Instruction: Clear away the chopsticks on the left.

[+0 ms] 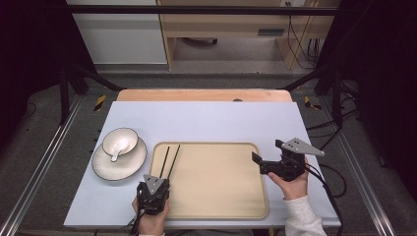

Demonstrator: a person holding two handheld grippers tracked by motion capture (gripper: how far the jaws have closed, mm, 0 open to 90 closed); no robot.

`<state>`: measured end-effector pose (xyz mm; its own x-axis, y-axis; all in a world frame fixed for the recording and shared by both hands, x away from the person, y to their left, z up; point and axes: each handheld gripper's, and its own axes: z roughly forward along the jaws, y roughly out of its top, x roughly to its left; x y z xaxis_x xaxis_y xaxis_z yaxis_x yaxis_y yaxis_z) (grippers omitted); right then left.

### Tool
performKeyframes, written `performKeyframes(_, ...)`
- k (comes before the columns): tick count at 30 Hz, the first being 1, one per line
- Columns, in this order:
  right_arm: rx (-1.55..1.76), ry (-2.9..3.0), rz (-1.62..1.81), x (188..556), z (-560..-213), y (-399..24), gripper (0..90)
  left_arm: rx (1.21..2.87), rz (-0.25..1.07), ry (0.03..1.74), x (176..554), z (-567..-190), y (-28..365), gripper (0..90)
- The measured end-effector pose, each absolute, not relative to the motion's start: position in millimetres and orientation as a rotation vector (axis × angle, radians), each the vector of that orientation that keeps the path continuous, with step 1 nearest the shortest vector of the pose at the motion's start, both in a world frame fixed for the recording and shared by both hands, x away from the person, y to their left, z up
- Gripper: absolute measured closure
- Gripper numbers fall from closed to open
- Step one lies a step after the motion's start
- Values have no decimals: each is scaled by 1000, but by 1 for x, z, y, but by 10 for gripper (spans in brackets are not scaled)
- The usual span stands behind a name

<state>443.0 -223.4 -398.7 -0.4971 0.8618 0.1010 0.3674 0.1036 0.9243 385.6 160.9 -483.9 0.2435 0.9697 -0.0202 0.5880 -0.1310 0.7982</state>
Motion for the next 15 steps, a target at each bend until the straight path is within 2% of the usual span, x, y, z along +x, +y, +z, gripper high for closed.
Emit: performKeyframes(15, 1199, 1906, 1385, 442, -397, -225, 24, 1840, 650, 1391, 389, -480, 163, 812)
